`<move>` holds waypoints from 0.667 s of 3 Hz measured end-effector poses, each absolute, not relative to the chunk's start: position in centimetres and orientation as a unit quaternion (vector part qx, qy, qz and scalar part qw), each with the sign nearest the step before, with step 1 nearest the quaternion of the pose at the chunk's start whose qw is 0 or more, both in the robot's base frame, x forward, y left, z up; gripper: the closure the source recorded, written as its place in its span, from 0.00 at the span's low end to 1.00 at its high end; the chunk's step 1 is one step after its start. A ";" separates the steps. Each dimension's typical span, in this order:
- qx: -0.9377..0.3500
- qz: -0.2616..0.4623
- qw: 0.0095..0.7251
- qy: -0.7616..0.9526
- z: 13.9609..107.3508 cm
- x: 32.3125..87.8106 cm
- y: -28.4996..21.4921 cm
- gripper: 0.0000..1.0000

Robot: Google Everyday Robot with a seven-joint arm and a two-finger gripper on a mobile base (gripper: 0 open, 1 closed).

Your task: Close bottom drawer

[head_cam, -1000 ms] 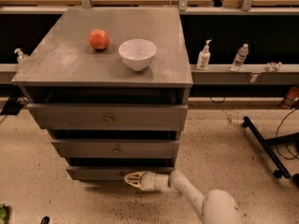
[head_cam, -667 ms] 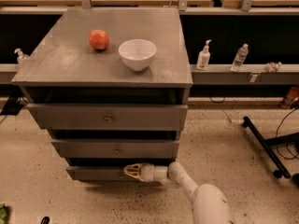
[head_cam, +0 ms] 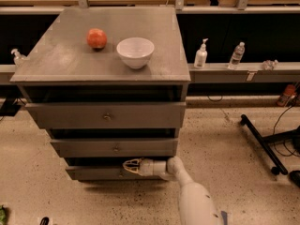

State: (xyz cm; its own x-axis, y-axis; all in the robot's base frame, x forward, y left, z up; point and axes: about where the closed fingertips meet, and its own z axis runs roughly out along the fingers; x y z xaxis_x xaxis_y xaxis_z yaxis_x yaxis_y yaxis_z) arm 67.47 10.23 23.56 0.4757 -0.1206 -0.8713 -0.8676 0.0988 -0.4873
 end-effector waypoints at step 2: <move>-0.599 0.314 0.605 0.420 21.6 60.6 8.9 1.00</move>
Offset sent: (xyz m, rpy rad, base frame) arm -0.1313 -0.0347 -0.0124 -0.0004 0.0615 0.0091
